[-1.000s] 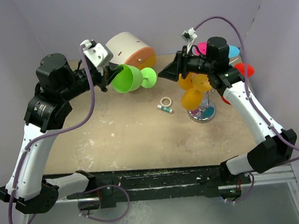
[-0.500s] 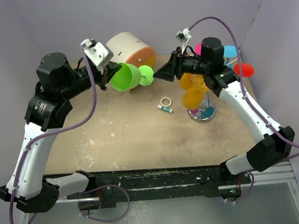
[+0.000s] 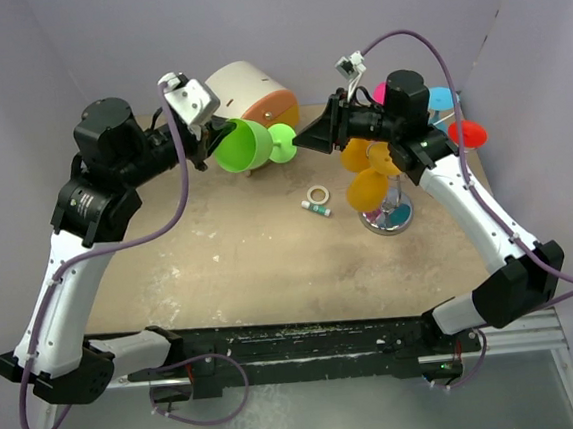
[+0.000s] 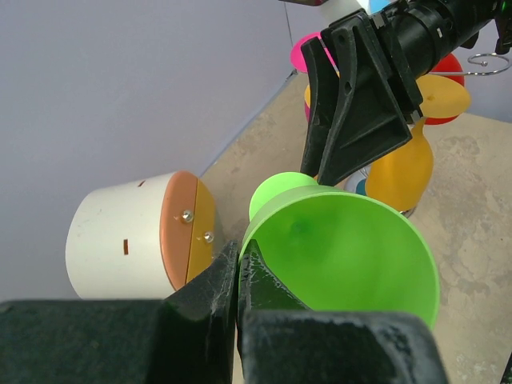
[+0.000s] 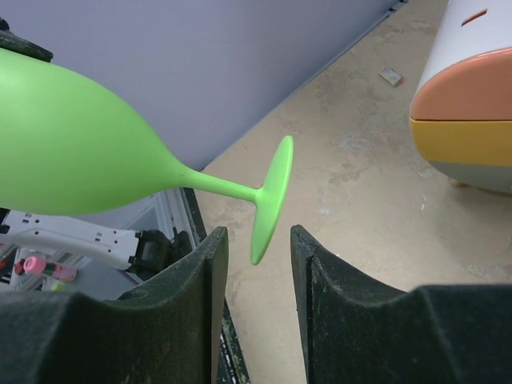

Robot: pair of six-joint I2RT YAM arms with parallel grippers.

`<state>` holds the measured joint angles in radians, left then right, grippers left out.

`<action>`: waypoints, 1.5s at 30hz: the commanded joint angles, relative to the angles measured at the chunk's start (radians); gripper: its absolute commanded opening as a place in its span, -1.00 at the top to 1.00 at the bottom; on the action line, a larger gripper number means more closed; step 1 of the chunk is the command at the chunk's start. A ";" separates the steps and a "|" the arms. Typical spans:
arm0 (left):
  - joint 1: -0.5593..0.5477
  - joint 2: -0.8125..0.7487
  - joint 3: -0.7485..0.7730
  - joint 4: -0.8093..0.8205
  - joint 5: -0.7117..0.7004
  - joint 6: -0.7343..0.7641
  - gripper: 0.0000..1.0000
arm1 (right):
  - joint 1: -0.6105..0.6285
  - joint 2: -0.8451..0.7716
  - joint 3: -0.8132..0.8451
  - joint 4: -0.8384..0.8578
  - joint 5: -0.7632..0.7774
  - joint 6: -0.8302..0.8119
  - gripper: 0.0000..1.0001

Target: Place the wine glass upside down on the wine glass rack

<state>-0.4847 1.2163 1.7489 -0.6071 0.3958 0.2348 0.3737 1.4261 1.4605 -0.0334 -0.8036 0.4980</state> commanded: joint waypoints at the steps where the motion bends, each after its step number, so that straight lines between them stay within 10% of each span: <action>1: 0.003 0.007 0.007 0.066 0.030 -0.015 1.00 | 0.017 0.003 0.040 0.071 -0.022 0.026 0.23; 16: 0.003 0.008 -0.014 0.079 0.043 -0.017 1.00 | 0.025 0.031 0.021 0.090 -0.001 0.051 0.55; 23: 0.003 -0.005 -0.032 0.083 0.027 -0.006 0.98 | 0.024 0.024 0.045 0.046 0.029 0.024 1.00; 45: 0.038 -0.146 -0.124 0.025 -0.126 0.162 -0.28 | -0.042 -0.074 0.233 -0.205 0.201 -0.334 1.00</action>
<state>-0.4576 1.1114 1.6371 -0.5957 0.3416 0.3347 0.3439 1.4158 1.6188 -0.1963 -0.6647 0.2897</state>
